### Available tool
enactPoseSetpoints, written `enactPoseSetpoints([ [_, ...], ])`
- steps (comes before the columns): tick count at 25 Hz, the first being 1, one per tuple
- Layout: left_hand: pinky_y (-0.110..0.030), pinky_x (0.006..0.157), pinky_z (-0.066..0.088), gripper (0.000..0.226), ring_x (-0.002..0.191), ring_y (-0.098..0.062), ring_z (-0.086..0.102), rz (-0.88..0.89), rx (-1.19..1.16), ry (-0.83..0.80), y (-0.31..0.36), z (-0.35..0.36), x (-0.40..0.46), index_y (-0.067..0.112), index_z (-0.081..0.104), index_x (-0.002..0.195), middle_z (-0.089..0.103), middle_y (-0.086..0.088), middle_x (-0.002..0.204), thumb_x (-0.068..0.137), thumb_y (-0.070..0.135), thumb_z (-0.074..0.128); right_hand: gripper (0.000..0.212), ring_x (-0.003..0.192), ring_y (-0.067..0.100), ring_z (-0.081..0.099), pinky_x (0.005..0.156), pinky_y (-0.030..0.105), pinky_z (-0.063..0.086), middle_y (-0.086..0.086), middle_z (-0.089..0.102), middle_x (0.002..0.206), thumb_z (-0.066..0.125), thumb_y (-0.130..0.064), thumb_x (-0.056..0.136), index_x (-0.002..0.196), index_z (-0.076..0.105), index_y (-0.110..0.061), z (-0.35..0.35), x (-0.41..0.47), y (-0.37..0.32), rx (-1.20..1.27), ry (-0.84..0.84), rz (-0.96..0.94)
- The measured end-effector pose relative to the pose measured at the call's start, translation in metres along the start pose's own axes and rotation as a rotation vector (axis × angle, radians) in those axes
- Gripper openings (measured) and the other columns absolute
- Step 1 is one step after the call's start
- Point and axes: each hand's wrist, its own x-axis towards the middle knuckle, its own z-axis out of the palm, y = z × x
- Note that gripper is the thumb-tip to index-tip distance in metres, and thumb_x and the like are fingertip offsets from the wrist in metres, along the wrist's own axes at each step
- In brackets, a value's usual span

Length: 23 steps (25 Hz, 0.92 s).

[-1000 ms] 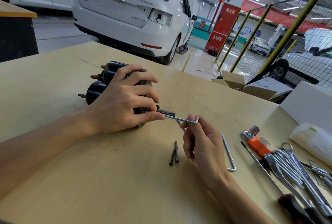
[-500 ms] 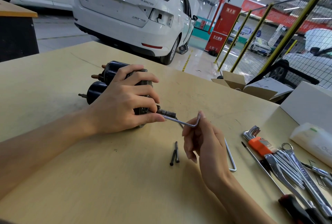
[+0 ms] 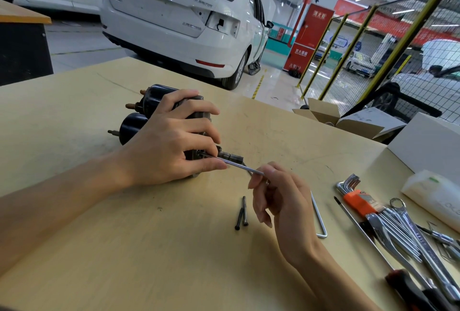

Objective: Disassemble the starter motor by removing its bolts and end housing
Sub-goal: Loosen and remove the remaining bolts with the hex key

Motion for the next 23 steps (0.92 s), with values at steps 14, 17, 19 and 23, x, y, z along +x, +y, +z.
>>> enactPoseSetpoints([
  [14, -0.043, 0.116, 0.021, 0.031, 0.124, -0.017, 0.054, -0.004, -0.004, -0.008, 0.0003, -0.0019, 0.0007, 0.026, 0.073, 0.077, 0.07, 0.016, 0.095, 0.09, 0.051, 0.063, 0.021, 0.043, 0.023, 0.034, 0.044, 0.031, 0.022, 0.015, 0.04, 0.047, 0.05, -0.012, 0.071, 0.066, 0.07, -0.011, -0.0012, -0.0006, -0.001, -0.085, 0.052, -0.04],
  [17, -0.044, 0.116, 0.022, 0.032, 0.124, -0.018, 0.054, -0.007, -0.007, -0.006, 0.0004, -0.0017, 0.0005, 0.025, 0.073, 0.076, 0.07, 0.016, 0.095, 0.091, 0.051, 0.062, 0.024, 0.041, 0.016, 0.038, 0.043, 0.028, 0.024, 0.009, 0.043, 0.05, 0.049, -0.013, 0.072, 0.069, 0.073, -0.01, -0.0018, -0.0001, -0.0007, -0.083, 0.089, -0.035],
  [19, -0.043, 0.116, 0.021, 0.032, 0.123, -0.018, 0.054, -0.006, -0.004, -0.001, 0.0005, -0.0013, 0.0006, 0.025, 0.073, 0.076, 0.07, 0.016, 0.094, 0.091, 0.05, 0.062, 0.024, 0.04, 0.014, 0.04, 0.041, 0.025, 0.026, 0.004, 0.045, 0.052, 0.05, -0.013, 0.073, 0.071, 0.074, -0.011, -0.0018, 0.0001, -0.0002, -0.087, 0.112, -0.027],
  [23, -0.042, 0.116, 0.021, 0.031, 0.123, -0.018, 0.054, -0.003, 0.0, 0.003, -0.0001, -0.0009, 0.0007, 0.026, 0.074, 0.077, 0.071, 0.015, 0.094, 0.092, 0.049, 0.062, 0.016, 0.04, 0.012, 0.039, 0.041, 0.022, 0.031, -0.002, 0.047, 0.055, 0.059, -0.006, 0.084, 0.076, 0.07, -0.015, -0.0021, 0.0017, 0.0014, -0.072, 0.168, -0.004],
])
